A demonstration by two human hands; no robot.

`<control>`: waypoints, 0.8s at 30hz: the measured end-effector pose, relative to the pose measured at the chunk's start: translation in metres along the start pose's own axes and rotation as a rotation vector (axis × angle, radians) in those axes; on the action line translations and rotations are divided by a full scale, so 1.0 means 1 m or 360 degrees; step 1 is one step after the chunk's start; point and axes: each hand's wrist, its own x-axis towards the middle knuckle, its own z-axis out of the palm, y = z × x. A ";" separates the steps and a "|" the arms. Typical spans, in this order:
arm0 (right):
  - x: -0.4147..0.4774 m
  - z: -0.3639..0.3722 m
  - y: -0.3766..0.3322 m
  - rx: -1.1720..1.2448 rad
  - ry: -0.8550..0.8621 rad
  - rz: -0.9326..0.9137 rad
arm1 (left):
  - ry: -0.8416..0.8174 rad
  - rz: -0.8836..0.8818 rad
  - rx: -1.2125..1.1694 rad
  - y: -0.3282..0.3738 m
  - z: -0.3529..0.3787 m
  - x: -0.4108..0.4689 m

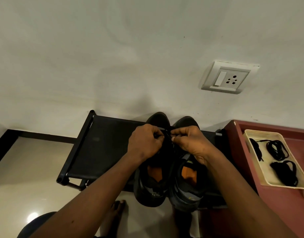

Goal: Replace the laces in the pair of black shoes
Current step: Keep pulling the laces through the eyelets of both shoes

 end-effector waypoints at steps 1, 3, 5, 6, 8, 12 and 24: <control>0.000 -0.001 0.000 0.0020 -0.0010 0.0008 | -0.0003 0.0006 0.0022 0.000 0.001 0.000; 0.002 -0.001 0.000 0.0019 -0.0004 0.0016 | -0.0005 0.0010 0.0010 -0.001 0.001 0.001; 0.003 -0.001 0.000 0.0001 -0.0003 0.0017 | -0.0012 0.0020 -0.0012 -0.002 0.002 0.002; 0.003 0.000 0.000 -0.0009 -0.0004 0.0013 | -0.0015 0.0024 -0.0024 -0.003 0.002 0.003; 0.003 0.001 0.001 -0.0057 0.0007 -0.0011 | -0.0007 -0.0016 -0.0119 -0.006 0.003 0.004; 0.002 0.006 -0.001 -0.0194 0.0035 -0.0068 | 0.0061 -0.0242 -0.0406 -0.011 0.008 0.004; 0.003 0.014 0.004 -0.0350 0.0241 -0.0141 | -0.0218 -0.0054 -0.0003 -0.012 0.007 0.010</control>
